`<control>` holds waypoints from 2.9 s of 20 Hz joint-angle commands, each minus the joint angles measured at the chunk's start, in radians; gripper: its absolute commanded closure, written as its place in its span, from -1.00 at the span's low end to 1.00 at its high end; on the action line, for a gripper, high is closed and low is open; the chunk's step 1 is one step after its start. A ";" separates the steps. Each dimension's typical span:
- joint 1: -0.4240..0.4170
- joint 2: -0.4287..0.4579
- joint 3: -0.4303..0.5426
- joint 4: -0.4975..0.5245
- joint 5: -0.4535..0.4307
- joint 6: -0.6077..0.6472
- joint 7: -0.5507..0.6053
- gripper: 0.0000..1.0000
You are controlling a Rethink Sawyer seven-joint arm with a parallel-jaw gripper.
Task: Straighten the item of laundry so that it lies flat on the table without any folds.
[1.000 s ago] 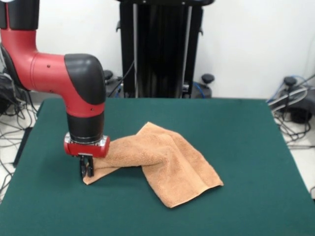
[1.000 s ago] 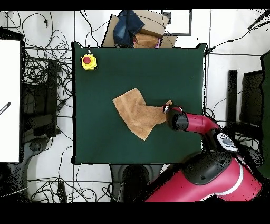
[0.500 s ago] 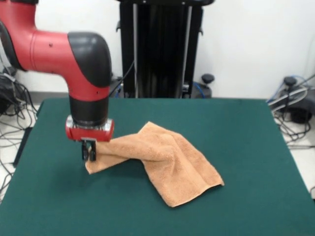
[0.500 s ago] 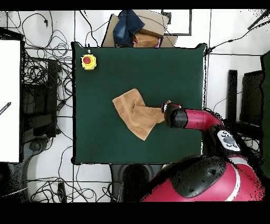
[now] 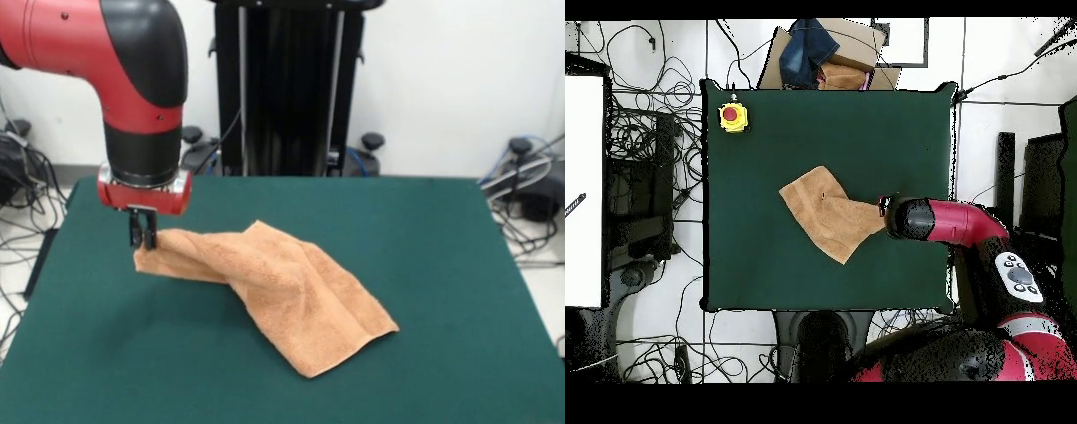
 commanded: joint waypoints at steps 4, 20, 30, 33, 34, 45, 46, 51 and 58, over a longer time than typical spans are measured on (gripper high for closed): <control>-0.003 0.160 -0.063 -0.043 -0.025 -0.230 0.167 1.00; 0.075 0.048 -0.182 -0.012 0.057 -0.197 0.172 1.00; 0.069 0.029 -0.202 -0.006 0.085 -0.151 0.146 1.00; 0.079 0.024 -0.223 0.007 0.092 -0.167 0.159 1.00; 0.082 0.017 -0.226 0.013 0.096 -0.162 0.157 1.00; 0.159 0.125 -0.338 0.156 0.176 -0.460 0.356 1.00; 0.091 0.172 -0.275 0.157 0.176 -0.514 0.335 1.00; 0.173 0.178 -0.353 0.158 0.241 -0.488 0.313 1.00; 0.118 0.169 -0.279 0.173 0.220 -0.475 0.198 1.00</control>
